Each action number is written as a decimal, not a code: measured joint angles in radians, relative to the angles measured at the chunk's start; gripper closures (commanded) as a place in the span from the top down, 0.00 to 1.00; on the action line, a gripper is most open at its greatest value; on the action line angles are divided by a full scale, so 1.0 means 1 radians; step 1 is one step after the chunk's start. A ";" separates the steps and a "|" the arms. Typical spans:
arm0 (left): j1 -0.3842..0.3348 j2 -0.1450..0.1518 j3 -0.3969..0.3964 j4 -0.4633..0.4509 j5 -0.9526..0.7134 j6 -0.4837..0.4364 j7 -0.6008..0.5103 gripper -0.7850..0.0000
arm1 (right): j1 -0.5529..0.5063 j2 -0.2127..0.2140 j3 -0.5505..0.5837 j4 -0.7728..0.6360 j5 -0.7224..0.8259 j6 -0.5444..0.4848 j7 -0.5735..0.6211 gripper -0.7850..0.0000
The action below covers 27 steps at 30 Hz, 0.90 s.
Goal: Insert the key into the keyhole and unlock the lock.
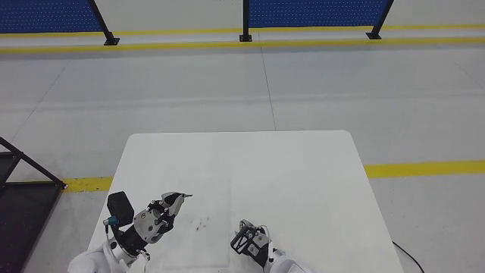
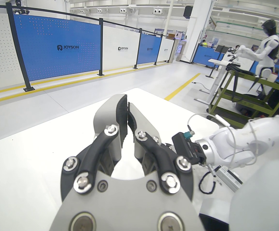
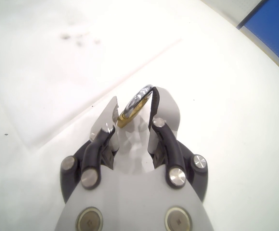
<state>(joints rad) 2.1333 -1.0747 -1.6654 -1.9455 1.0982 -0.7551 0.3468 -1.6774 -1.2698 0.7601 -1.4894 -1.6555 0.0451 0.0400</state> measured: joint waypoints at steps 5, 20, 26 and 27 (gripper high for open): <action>0.000 0.000 0.000 0.000 0.000 0.000 0.000 0.00 | 0.007 -0.003 -0.004 0.009 0.007 0.002 0.001 0.00; 0.000 0.000 0.000 0.000 0.000 0.000 0.000 0.00 | -0.076 0.025 0.099 -0.103 0.109 -0.019 -0.227 0.00; 0.000 0.000 0.000 0.000 0.000 0.000 0.000 0.00 | -0.152 0.054 0.213 -0.230 0.201 -0.103 -0.352 0.00; 0.000 0.000 0.000 0.000 0.000 0.000 0.000 0.00 | -0.168 0.060 0.233 -0.260 0.208 -0.118 -0.368 0.00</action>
<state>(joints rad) 2.1333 -1.0747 -1.6654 -1.9455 1.0982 -0.7551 0.3468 -1.8450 -1.2102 0.9931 -1.7492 -1.4471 -0.0729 -0.3284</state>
